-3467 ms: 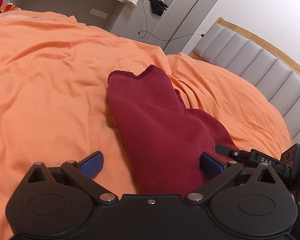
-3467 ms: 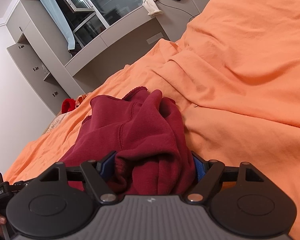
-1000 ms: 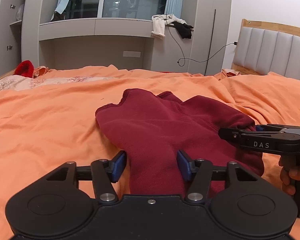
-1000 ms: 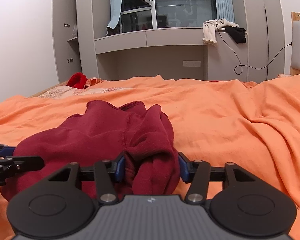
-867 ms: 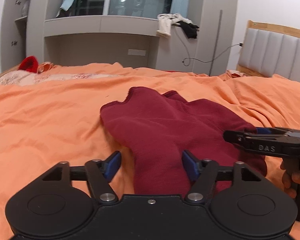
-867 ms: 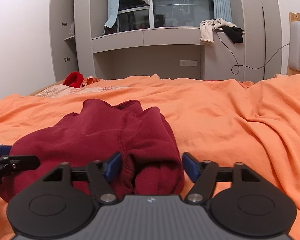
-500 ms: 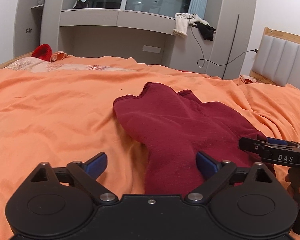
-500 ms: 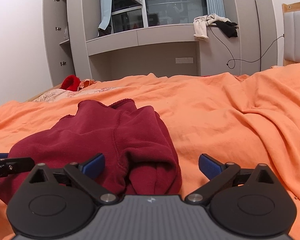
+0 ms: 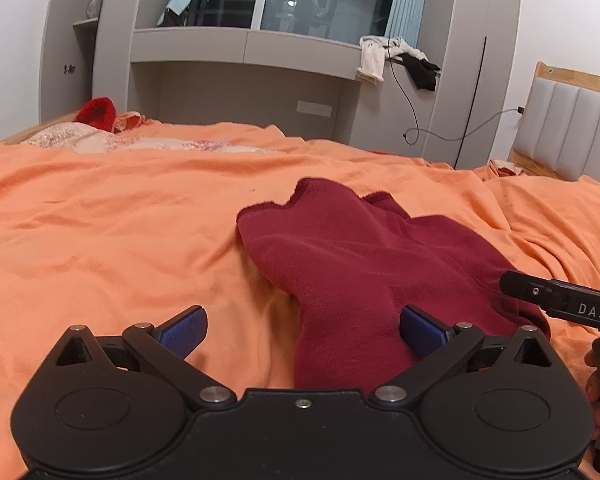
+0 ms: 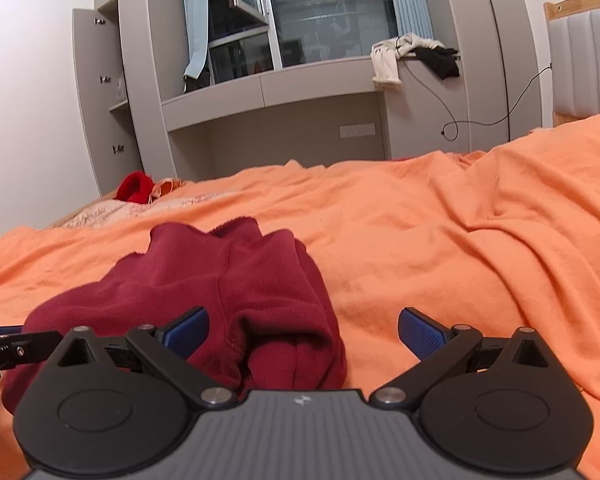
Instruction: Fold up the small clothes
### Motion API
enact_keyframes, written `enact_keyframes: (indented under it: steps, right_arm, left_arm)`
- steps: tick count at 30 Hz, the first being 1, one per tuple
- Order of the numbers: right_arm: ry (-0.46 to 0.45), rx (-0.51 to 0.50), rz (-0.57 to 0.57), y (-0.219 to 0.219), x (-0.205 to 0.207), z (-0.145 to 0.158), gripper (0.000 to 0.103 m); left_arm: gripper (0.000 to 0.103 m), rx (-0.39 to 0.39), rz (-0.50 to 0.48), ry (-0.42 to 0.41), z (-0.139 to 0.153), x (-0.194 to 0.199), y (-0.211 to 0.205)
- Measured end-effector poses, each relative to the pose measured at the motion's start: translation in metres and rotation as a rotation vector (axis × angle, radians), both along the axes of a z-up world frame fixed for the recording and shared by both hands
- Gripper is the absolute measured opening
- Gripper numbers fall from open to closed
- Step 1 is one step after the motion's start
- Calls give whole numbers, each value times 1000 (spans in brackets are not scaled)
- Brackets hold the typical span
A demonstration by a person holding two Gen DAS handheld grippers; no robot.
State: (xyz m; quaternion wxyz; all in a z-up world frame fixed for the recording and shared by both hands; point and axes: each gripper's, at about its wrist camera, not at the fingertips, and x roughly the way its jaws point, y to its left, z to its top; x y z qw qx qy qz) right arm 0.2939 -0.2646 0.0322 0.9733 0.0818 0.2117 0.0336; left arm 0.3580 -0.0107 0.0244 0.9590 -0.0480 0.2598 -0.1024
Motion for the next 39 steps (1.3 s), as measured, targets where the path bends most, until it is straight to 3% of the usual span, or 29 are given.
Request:
enact_keyframes:
  steps: [8, 17, 26, 39]
  right_arm:
    - [-37, -3, -2, 2, -23, 14, 103]
    - [-154, -18, 37, 12, -84, 42, 103]
    - [-322, -134, 76, 32, -159, 65, 103]
    - [-370, -101, 28, 29, -232, 58, 103]
  left_arm:
    - [102, 11, 50, -105, 23, -37, 2]
    - [102, 20, 82, -184, 44, -101, 9]
    - [102, 42, 106, -241, 44, -167, 12]
    - [102, 41, 121, -236, 29, -227, 23]
